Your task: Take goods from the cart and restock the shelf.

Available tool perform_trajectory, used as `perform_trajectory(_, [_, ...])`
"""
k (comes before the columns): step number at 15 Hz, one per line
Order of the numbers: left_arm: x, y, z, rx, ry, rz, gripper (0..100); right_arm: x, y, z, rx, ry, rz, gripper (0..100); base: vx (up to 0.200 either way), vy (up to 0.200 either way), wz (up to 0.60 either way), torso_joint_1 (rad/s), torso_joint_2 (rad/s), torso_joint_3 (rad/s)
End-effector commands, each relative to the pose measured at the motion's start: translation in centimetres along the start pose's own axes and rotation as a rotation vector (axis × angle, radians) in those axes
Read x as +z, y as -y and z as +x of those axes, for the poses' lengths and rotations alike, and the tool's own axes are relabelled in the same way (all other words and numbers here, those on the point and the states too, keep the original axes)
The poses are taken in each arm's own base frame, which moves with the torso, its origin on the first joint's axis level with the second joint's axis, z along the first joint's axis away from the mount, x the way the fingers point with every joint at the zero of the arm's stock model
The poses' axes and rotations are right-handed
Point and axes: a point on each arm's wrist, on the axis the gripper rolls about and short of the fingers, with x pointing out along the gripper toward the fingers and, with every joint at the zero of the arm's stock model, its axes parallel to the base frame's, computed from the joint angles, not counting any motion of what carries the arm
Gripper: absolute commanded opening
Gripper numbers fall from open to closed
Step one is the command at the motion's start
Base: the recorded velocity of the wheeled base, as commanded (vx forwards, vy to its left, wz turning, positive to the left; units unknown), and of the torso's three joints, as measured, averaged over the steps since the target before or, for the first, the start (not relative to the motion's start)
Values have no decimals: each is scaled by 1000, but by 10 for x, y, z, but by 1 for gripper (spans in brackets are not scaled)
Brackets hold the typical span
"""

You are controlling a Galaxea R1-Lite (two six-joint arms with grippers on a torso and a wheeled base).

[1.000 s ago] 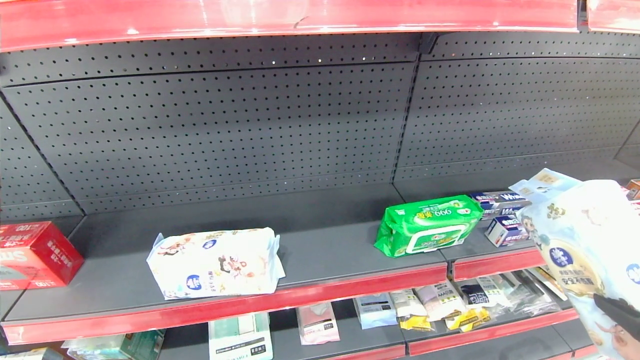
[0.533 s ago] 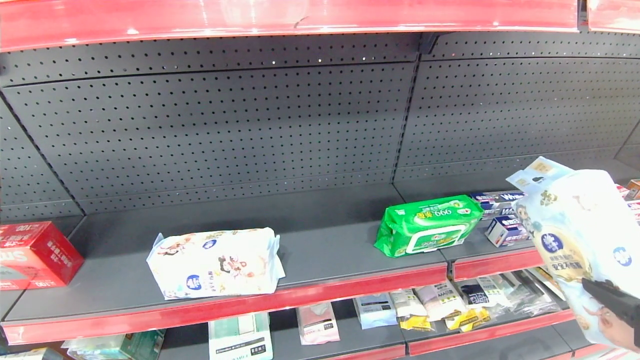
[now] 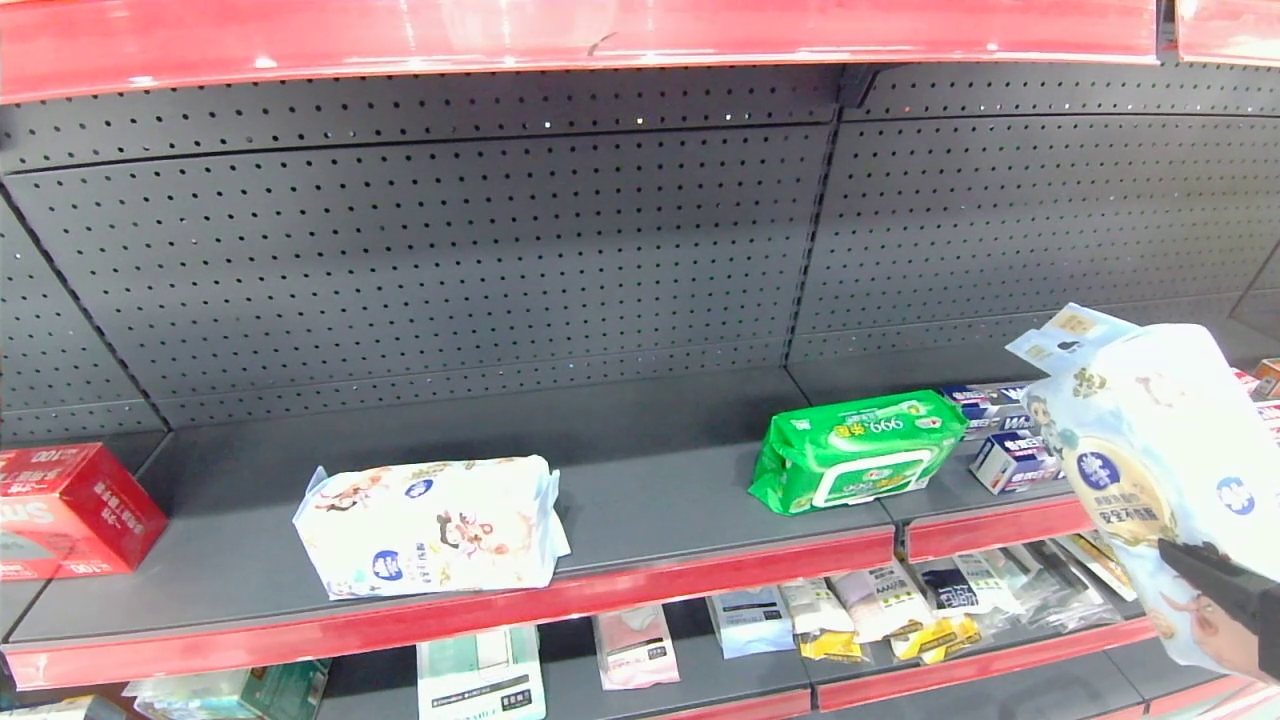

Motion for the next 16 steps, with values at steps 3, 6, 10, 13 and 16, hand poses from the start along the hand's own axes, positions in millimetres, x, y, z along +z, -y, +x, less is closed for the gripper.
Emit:
perform_trajectory(3, [-1, 0, 5, -42, 37, 36, 100, -1, 1, -15, -22, 57, -24, 0, 0, 0, 0, 0, 0, 0])
perform_trajectory(6, [-3, -4, 10, 86, 73, 15, 100, 0, 3, -21, -61, 81, -36, 0, 0, 0, 0, 0, 0, 0])
perform_trajectory(10, [-5, -8, 20, 151, 231, -15, 100, -4, 2, -24, -69, 87, -37, 0, 0, 0, 0, 0, 0, 0])
perform_trajectory(13, [1, -8, 17, 155, 242, -20, 100, -3, 3, -24, -72, 92, -37, 0, 0, 0, 0, 0, 0, 0])
perform_trajectory(16, [2, -8, 16, 150, 240, -15, 100, -2, 3, -22, -69, 88, -39, 0, 0, 0, 0, 0, 0, 0])
